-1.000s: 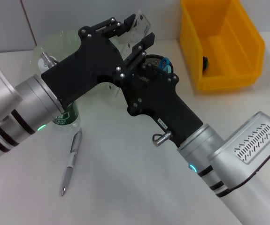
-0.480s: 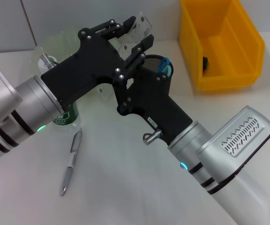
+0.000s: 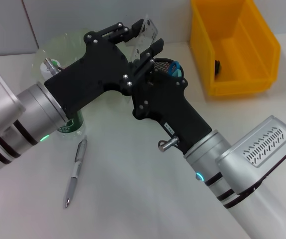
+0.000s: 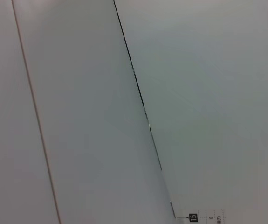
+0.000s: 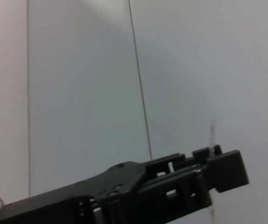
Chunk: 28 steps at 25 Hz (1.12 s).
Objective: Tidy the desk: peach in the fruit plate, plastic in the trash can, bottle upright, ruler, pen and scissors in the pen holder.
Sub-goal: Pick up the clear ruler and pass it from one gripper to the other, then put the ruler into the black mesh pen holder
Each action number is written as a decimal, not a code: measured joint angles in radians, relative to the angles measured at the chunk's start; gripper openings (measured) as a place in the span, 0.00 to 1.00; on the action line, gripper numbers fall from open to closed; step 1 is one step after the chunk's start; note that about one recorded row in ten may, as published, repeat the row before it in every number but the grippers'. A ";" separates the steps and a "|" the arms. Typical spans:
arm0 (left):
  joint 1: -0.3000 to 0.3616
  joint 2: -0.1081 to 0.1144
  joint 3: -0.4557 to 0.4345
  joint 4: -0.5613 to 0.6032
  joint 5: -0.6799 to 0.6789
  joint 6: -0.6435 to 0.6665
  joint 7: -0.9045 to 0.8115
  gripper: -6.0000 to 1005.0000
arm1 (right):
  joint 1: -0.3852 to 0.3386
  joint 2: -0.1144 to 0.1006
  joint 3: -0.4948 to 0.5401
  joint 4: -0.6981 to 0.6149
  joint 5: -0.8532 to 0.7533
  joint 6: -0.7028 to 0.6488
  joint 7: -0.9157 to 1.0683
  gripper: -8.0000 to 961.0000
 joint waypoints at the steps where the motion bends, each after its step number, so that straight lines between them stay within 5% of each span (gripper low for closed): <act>1: 0.001 0.000 0.000 0.000 0.000 0.002 0.000 0.54 | 0.000 0.000 0.000 0.000 0.000 0.000 -0.001 0.07; 12: 0.008 0.002 0.000 0.000 -0.013 0.025 0.012 0.55 | -0.005 -0.004 0.009 -0.001 -0.001 0.006 -0.028 0.01; 22: 0.033 0.005 -0.007 0.005 -0.023 0.071 -0.002 0.72 | -0.026 -0.010 0.045 -0.017 -0.004 0.002 -0.022 0.04; 28: 0.164 0.016 -0.065 0.000 0.003 0.230 -0.087 0.74 | -0.034 -0.015 0.154 -0.087 -0.066 0.011 0.031 0.05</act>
